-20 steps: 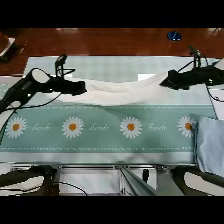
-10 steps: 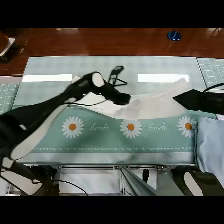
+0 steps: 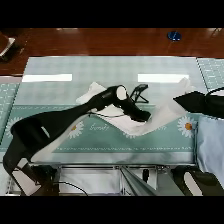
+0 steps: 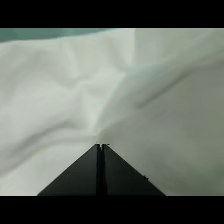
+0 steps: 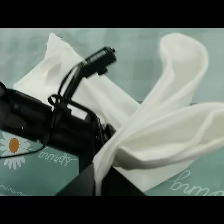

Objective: Fold the shirts.

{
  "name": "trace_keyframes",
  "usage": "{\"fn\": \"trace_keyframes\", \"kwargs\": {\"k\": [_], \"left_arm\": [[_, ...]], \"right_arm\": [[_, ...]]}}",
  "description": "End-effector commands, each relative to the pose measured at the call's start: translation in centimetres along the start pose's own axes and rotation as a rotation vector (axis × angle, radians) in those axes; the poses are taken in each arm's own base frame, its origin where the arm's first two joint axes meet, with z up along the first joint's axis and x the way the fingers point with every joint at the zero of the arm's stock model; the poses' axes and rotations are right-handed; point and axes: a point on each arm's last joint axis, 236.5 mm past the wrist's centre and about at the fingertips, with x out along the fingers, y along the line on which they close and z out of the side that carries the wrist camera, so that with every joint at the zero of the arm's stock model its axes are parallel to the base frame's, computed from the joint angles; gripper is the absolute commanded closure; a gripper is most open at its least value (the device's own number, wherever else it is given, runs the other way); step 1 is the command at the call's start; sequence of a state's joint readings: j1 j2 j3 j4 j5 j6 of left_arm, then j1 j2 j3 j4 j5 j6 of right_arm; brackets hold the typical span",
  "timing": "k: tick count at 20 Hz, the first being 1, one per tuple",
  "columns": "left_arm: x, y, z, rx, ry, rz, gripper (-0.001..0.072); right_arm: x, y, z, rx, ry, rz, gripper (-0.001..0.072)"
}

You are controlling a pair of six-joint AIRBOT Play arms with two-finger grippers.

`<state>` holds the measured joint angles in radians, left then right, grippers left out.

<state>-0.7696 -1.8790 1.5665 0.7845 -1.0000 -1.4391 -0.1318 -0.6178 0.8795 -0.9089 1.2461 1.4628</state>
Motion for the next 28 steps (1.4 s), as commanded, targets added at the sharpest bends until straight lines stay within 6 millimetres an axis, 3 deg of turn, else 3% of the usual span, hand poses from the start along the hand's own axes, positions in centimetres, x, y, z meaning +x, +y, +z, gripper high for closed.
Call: {"fn": "trace_keyframes", "kwargs": {"k": [1,4,6,7,9,11,13,14,17,20,22,23,24,26,28], "left_arm": [[-8.9,6.1,4.6,-0.105,-0.135,0.044,0.0692],[-23.2,13.3,6.8,-0.240,-0.357,0.100,0.0692],[-32.2,15.9,5.7,-0.289,-0.539,0.155,0.0692],[-36.1,16.4,4.3,-0.259,-0.611,0.196,0.0692],[-41.0,16.6,0.5,-0.248,-0.712,0.265,0.0692],[-43.4,16.7,-3.8,-0.271,-0.796,0.329,0.0692],[-43.4,17.0,-7.2,-0.309,-0.853,0.370,0.0692],[-42.3,17.2,-8.7,-0.331,-0.861,0.376,0.0692],[-37.0,18.0,-12.3,-0.405,-0.795,0.334,0.0692],[-32.0,18.9,-14.2,-0.466,-0.717,0.278,0.0692],[-29.9,19.4,-14.9,-0.483,-0.694,0.272,0.0692],[-29.0,19.4,-15.1,-0.486,-0.677,0.267,0.0692],[-28.4,19.5,-15.2,-0.488,-0.665,0.264,0.0691],[-28.0,19.7,-15.2,-0.495,-0.655,0.263,0.0692],[-28.2,20.1,-15.0,-0.501,-0.671,0.272,0.0692]], "right_arm": [[0.0,1.9,0.4,0.010,-0.016,0.078,0.0688],[2.0,4.9,0.3,-0.015,0.012,0.179,0.0687],[5.1,7.0,0.6,-0.030,0.040,0.228,0.0687],[6.9,8.1,1.0,-0.041,0.053,0.244,0.0688],[11.2,10.8,2.3,-0.068,0.077,0.272,0.0687],[16.3,13.4,3.0,-0.091,0.127,0.293,0.0687],[21.9,15.6,2.6,-0.114,0.196,0.309,0.0687],[24.3,16.4,2.1,-0.118,0.228,0.317,0.0687],[30.4,18.3,0.3,-0.059,0.305,0.362,0.0687],[34.2,19.0,-0.9,0.011,0.343,0.387,0.0686],[35.7,19.8,-0.8,0.065,0.345,0.418,0.0655],[36.1,20.6,-0.7,0.101,0.344,0.445,0.0514],[36.1,21.4,-0.9,0.114,0.353,0.478,0.0306],[34.9,22.6,-1.9,0.056,0.402,0.548,0.0300],[32.8,22.4,-2.0,0.046,0.484,0.588,0.0300]]}}
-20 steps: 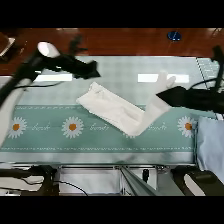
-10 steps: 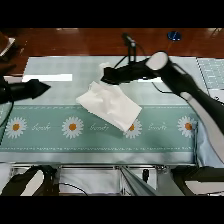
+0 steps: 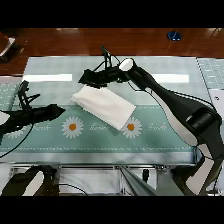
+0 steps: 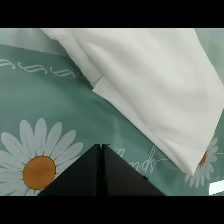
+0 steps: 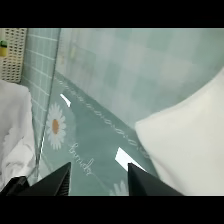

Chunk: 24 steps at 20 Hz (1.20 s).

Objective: Fold the shirts.

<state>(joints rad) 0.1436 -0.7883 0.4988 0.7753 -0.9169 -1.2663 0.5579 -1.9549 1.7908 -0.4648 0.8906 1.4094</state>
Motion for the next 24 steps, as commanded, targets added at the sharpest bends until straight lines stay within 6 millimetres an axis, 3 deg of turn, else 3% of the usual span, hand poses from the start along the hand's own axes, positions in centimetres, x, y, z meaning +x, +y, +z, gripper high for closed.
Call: {"fn": "trace_keyframes", "kwargs": {"k": [1,3,5,7,9,10,11,12,14,17,19,24], "left_arm": [[0.6,0.4,-0.1,-0.013,-0.010,0.008,0.0692],[0.6,0.3,-0.2,-0.015,-0.007,0.004,0.0692],[0.6,0.3,-0.4,-0.019,0.002,0.001,0.0692],[0.5,0.2,-0.5,-0.018,0.004,0.001,0.0692],[0.6,0.3,-0.5,-0.016,0.003,0.001,0.0692],[0.6,0.3,-0.5,-0.009,0.004,0.001,0.0692],[0.6,0.2,-0.5,-0.009,0.004,0.001,0.0692],[0.6,0.2,-0.5,-0.009,0.004,0.001,0.0692],[0.6,0.2,-0.5,-0.010,0.003,0.001,0.0692],[0.6,0.2,-0.5,-0.012,0.004,0.000,0.0692],[0.6,0.1,-0.5,-0.019,0.005,-0.006,0.0692],[0.6,-0.5,-0.7,-0.034,0.013,-0.029,0.0692]], "right_arm": [[-2.2,1.6,-1.6,0.004,0.135,0.092,0.0302],[-6.6,2.0,-1.7,-0.021,0.193,0.077,0.0302],[-12.1,0.3,-1.4,-0.105,0.195,-0.121,0.0302],[-19.2,-3.6,-1.5,-0.167,0.134,-0.474,0.0302],[-27.1,-7.7,-1.9,-0.164,-0.048,-0.836,0.0310],[-30.3,-8.9,-2.9,-0.142,-0.191,-0.942,0.0311],[-32.1,-9.9,-4.5,-0.087,-0.324,-0.966,0.0310],[-32.7,-11.1,-7.1,0.012,-0.435,-0.925,0.0310],[-31.7,-13.8,-12.1,0.196,-0.534,-0.811,0.0306],[-26.3,-16.0,-17.6,0.431,-0.475,-0.606,0.0306],[-23.4,-16.2,-18.3,0.492,-0.415,-0.525,0.0306],[-17.7,-17.4,-17.1,0.514,-0.264,-0.461,0.0307]]}}
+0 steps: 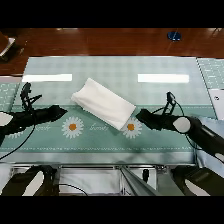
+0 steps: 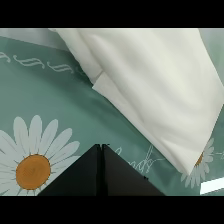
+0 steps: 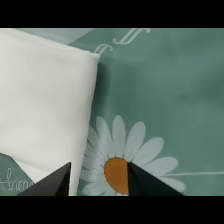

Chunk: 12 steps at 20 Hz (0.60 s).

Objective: Fold the shirts.

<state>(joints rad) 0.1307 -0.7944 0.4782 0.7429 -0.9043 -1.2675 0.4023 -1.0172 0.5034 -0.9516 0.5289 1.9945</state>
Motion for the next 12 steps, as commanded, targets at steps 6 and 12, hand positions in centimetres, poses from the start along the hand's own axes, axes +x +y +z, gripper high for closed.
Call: {"fn": "trace_keyframes", "kwargs": {"k": [6,12], "left_arm": [[0.0,-0.7,-0.4,-0.018,0.016,-0.029,0.0692],[0.0,-0.7,-0.3,-0.018,0.014,-0.028,0.0692]], "right_arm": [[6.6,2.3,-1.5,0.004,0.237,0.008,0.0307],[8.0,8.6,-0.7,-0.113,0.280,0.227,0.0687]]}}
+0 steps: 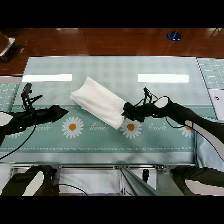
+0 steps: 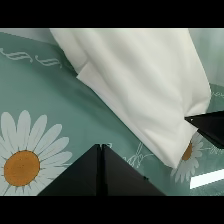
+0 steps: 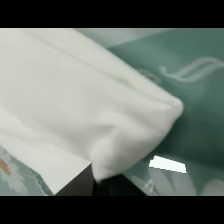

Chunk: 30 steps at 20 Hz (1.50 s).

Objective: Fold the shirts.

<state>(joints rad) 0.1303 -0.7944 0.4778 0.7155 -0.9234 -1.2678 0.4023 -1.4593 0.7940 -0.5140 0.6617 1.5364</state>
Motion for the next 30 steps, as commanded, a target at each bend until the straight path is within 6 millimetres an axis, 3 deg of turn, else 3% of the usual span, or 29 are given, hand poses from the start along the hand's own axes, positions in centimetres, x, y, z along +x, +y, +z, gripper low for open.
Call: {"fn": "trace_keyframes", "kwargs": {"k": [1,4,7,9,14,18,20,24,30], "left_arm": [[0.0,0.0,0.0,-0.001,0.001,-0.001,0.0692],[0.0,0.0,0.0,-0.001,0.001,-0.001,0.0692],[0.0,-0.1,-0.1,-0.002,0.004,-0.002,0.0692],[0.0,-0.1,-0.1,-0.001,0.005,-0.003,0.0692],[0.0,-0.1,-0.1,-0.001,0.004,-0.002,0.0692],[0.0,0.1,-0.2,0.000,0.006,0.002,0.0692],[0.1,0.1,-0.3,-0.002,0.008,0.002,0.0692],[0.2,0.3,-0.4,-0.002,0.012,0.003,0.0692],[0.2,0.3,-0.3,0.039,0.007,0.005,0.0692]], "right_arm": [[0.4,4.6,0.5,-0.122,0.045,0.143,0.0687],[-3.1,9.8,1.5,-0.273,0.068,0.242,0.0687],[-10.7,16.3,4.3,-0.460,-0.051,0.313,0.0687],[-16.4,18.0,5.6,-0.530,-0.085,0.303,0.0687],[-27.6,13.7,8.9,-0.524,-0.214,0.045,0.0687],[-36.6,9.7,11.4,-0.364,-0.411,-0.014,0.0687],[-40.5,6.7,11.9,-0.259,-0.487,-0.037,0.0687],[-46.3,0.1,10.5,-0.059,-0.551,-0.104,0.0687],[-51.2,-8.7,5.4,0.205,-0.574,-0.304,0.0687]]}}
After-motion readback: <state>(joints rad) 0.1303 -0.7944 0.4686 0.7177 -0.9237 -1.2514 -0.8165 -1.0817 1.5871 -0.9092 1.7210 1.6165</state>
